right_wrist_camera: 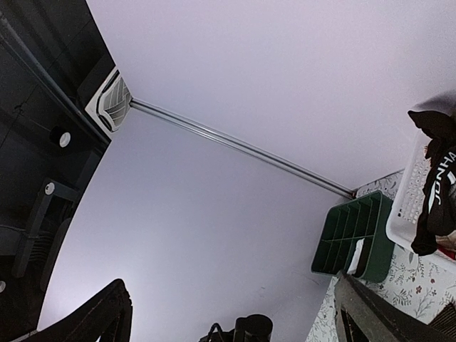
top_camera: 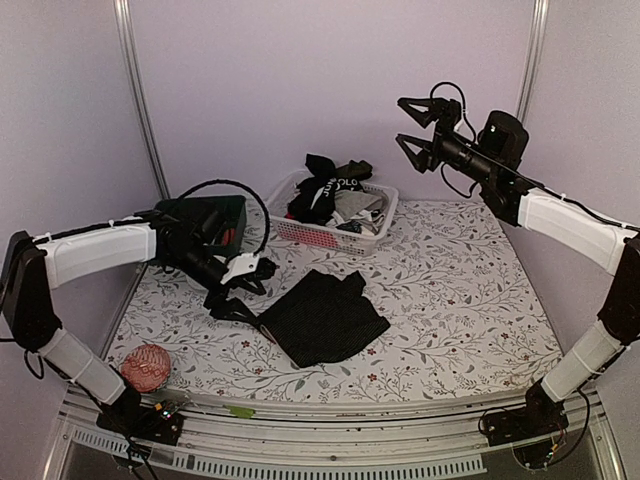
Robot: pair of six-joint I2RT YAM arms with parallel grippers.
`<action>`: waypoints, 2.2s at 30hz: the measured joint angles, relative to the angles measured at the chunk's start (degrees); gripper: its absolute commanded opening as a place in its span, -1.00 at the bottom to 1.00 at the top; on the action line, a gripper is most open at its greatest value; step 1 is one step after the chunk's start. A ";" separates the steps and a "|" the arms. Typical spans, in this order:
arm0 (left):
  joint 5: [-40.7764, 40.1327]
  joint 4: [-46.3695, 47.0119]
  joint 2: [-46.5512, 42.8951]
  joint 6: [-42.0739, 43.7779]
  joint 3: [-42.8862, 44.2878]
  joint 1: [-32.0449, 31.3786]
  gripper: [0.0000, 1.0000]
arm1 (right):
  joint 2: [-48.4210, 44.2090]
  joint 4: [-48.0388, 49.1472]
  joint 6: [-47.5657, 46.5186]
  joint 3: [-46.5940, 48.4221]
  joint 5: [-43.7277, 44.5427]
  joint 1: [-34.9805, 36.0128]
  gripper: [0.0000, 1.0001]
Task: Roll the underwear
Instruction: Adjust the underwear at the center of the board, then pick up the underwear from the center of the board.
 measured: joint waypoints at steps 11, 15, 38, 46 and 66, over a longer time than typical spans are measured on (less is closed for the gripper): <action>-4.00 6.29 14.38 -0.44 3.15 -8.00 0.21 | -6.23 -6.78 -12.57 -10.45 -3.93 -0.07 0.98; -6.95 8.07 21.40 -1.33 5.90 -12.46 -0.03 | -10.88 -15.63 -17.97 -12.41 -4.02 -0.09 0.98; 0.13 19.89 21.38 -23.34 22.77 -6.82 0.03 | -15.87 -46.56 -34.27 -17.51 -1.57 4.37 0.50; -3.78 9.66 11.41 -4.98 5.11 5.62 -0.05 | -8.33 -53.81 -40.30 -18.27 -0.37 13.46 0.33; -4.63 8.35 19.02 -17.31 0.07 6.80 -0.19 | 1.38 -41.48 -27.23 -35.17 -5.81 21.07 0.23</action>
